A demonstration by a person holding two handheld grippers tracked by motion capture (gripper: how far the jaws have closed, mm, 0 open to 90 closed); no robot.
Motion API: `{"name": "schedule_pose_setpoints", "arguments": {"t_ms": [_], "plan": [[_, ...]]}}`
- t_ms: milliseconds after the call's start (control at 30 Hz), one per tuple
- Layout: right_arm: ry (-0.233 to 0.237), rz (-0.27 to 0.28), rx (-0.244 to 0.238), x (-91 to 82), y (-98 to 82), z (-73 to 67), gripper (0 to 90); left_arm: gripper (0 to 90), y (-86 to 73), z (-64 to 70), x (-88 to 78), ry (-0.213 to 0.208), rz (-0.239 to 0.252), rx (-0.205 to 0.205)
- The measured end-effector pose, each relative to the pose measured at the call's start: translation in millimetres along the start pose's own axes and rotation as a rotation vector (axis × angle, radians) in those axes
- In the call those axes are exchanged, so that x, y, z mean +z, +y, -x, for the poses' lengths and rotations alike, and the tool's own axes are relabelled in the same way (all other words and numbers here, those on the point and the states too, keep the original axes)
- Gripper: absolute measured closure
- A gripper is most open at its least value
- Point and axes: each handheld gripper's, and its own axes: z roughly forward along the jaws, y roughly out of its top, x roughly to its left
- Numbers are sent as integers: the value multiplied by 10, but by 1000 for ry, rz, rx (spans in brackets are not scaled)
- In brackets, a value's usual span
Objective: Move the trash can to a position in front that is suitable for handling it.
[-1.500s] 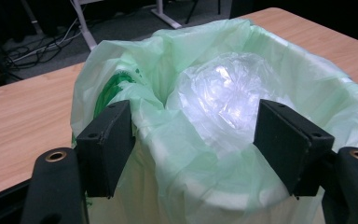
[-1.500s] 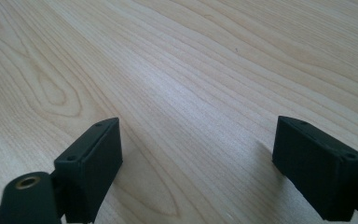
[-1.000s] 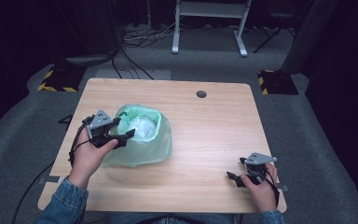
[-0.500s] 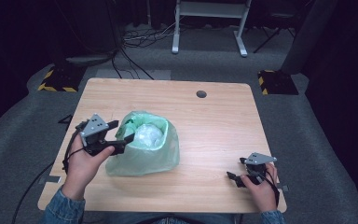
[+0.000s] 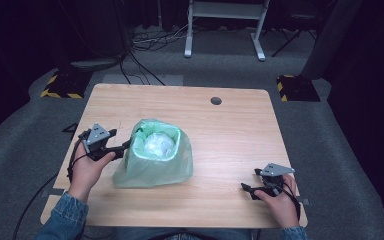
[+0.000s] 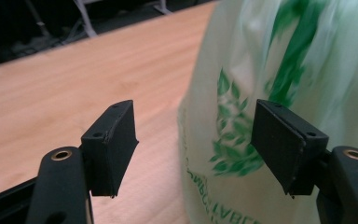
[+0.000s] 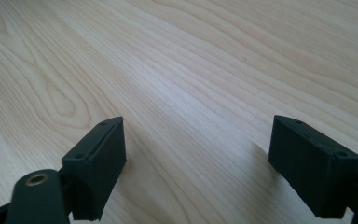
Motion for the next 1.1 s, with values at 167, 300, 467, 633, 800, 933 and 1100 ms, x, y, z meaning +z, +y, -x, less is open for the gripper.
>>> {"name": "schedule_pose_setpoints", "arguments": {"t_ms": [167,300,467,633,800,933,1100], "plan": [[26,40,-19,57,86,-89,211,318,-122,157,193,-50,-27,28],[37,40,-22,78,88,-102,213,358,-161,255,250,-80,-12,33],[45,46,-18,65,78,-110,221,362,-162,416,294,-111,-24,54],[73,90,-27,96,152,-162,235,361,-151,617,368,-152,-35,74],[93,111,-53,222,317,-251,307,352,-135,793,453,-191,-46,93],[104,146,-64,397,511,-345,337,346,-138,873,563,-196,-57,101],[121,178,-71,599,686,-459,337,346,-133,955,664,-206,-62,109]]}}
